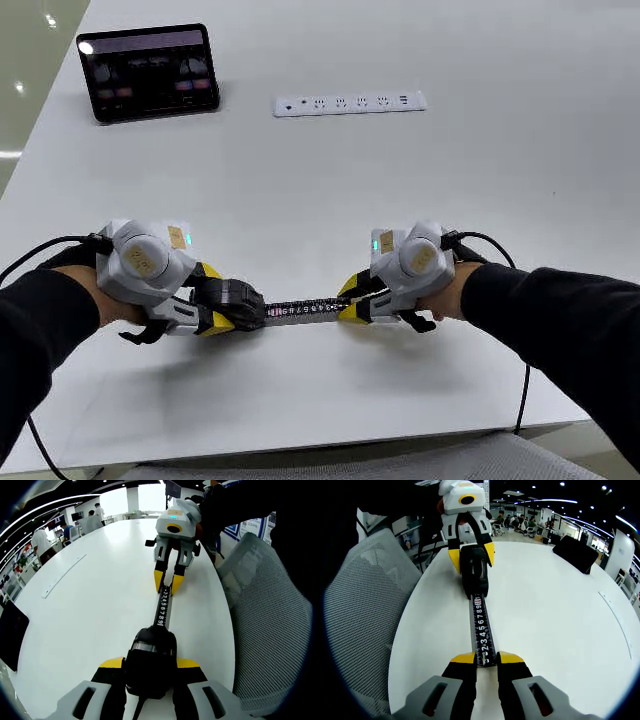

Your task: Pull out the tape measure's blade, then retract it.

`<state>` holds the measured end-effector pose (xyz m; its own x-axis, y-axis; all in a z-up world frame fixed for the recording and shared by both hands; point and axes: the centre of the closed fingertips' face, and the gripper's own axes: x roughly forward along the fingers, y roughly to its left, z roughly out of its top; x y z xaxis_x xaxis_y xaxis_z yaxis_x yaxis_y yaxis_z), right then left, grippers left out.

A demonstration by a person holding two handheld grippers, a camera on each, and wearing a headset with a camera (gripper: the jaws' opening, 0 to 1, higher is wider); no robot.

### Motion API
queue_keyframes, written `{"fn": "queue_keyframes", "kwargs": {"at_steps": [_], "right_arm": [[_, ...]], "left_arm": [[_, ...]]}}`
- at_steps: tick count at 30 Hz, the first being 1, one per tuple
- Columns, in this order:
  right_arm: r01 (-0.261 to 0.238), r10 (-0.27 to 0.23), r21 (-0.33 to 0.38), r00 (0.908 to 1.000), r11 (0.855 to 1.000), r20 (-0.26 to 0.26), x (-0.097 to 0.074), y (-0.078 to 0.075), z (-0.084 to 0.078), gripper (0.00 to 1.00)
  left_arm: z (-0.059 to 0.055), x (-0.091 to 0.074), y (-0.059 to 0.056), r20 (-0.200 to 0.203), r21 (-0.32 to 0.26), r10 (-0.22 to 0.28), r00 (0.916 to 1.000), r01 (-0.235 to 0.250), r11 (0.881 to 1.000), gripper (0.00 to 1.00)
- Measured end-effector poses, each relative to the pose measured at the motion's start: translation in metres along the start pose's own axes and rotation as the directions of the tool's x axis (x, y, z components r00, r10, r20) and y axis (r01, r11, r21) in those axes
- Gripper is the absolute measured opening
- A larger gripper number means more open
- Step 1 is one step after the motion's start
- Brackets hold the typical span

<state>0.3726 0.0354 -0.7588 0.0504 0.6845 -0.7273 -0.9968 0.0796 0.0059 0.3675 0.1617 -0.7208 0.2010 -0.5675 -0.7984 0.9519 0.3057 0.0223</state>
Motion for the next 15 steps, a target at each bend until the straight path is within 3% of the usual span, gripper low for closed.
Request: {"fn": "queue_keyframes", "kwargs": {"at_steps": [15], "right_arm": [[-0.009, 0.009, 0.015, 1.0, 1.0, -0.001, -0.0066, -0.0014, -0.0076, 0.11]], "left_arm": [[0.0008, 0.0006, -0.0026, 0.007, 0.035, -0.008, 0.9999, 0.008, 0.999, 0.31]]}}
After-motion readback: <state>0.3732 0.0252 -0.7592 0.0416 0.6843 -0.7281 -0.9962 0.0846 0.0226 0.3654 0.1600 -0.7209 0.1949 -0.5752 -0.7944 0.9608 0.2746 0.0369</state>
